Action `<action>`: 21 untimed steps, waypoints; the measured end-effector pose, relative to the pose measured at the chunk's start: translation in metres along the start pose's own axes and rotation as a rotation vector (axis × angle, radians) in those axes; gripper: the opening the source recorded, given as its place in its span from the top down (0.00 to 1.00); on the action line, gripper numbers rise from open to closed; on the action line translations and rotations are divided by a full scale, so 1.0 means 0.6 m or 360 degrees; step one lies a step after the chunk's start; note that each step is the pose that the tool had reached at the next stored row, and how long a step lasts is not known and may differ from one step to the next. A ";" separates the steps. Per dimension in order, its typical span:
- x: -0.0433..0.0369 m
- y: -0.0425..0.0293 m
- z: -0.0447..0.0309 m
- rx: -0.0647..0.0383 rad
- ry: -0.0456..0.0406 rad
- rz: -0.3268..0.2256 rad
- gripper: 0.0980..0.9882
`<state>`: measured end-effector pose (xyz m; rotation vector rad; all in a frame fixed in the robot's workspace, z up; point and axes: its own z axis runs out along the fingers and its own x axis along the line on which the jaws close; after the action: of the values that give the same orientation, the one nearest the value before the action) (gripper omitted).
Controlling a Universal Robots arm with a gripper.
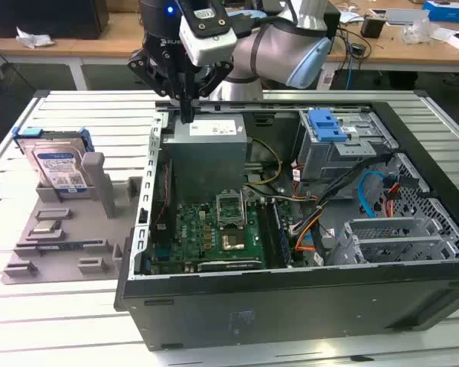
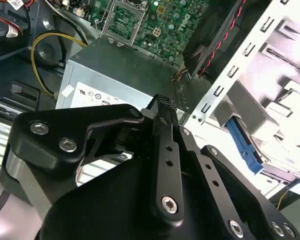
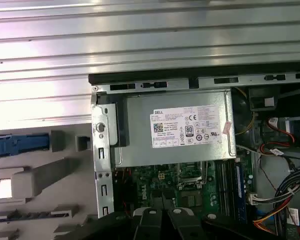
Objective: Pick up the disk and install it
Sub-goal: 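Reach for the disk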
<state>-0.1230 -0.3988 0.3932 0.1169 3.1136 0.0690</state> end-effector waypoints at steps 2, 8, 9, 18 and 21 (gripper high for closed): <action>0.012 -0.001 0.000 0.0000 0.0000 0.0000 0.99; 0.033 -0.002 -0.001 0.0000 0.0000 0.0000 0.99; 0.034 -0.003 -0.001 0.0000 0.0000 0.0000 0.99; 0.050 -0.004 -0.001 0.0000 0.0000 0.0000 0.99; 0.070 -0.005 -0.002 0.0000 0.0000 0.0000 0.99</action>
<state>-0.1654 -0.3988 0.3930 0.1166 3.1136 0.0689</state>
